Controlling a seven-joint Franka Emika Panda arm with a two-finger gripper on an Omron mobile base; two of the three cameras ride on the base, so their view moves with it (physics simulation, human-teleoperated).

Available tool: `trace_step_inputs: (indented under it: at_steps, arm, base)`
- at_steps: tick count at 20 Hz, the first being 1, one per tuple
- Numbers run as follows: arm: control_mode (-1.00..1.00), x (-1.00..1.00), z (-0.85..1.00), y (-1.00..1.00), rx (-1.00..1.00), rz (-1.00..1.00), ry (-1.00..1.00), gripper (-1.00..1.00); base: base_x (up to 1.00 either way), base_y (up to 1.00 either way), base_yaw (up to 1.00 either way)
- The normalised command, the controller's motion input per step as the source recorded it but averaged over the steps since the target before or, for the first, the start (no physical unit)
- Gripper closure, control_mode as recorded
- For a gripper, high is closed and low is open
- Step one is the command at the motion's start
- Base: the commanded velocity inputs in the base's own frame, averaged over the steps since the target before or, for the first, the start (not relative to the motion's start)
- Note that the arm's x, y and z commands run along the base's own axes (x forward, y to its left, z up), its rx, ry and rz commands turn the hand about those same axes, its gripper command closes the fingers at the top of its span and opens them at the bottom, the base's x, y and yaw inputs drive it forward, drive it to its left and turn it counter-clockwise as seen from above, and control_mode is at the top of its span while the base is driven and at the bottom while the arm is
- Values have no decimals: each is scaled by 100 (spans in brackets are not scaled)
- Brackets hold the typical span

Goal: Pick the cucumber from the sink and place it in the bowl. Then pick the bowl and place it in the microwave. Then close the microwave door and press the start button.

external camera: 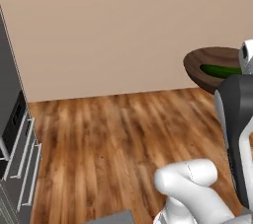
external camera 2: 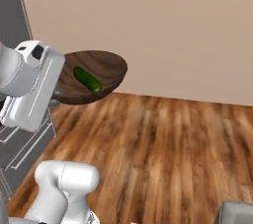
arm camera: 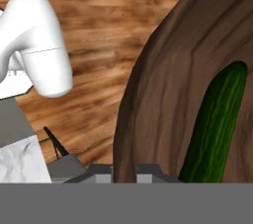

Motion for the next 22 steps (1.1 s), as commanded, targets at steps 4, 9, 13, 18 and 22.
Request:
trace_step_inputs:
  at_steps: [4, 9, 13, 18, 22]
  arm:
    - [100, 0, 0, 0, 0, 0, 0, 100]
    - [100, 0, 0, 0, 0, 0, 0, 100]
    - [100, 0, 0, 0, 0, 0, 0, 100]
    - [100, 0, 0, 0, 0, 0, 0, 100]
    - [100, 0, 0, 0, 0, 0, 0, 100]
  base:
    - [1, 0, 45]
    - [0, 0, 51]
    - [17, -8, 52]
    - [24, -30, 53]
    - [14, -35, 57]
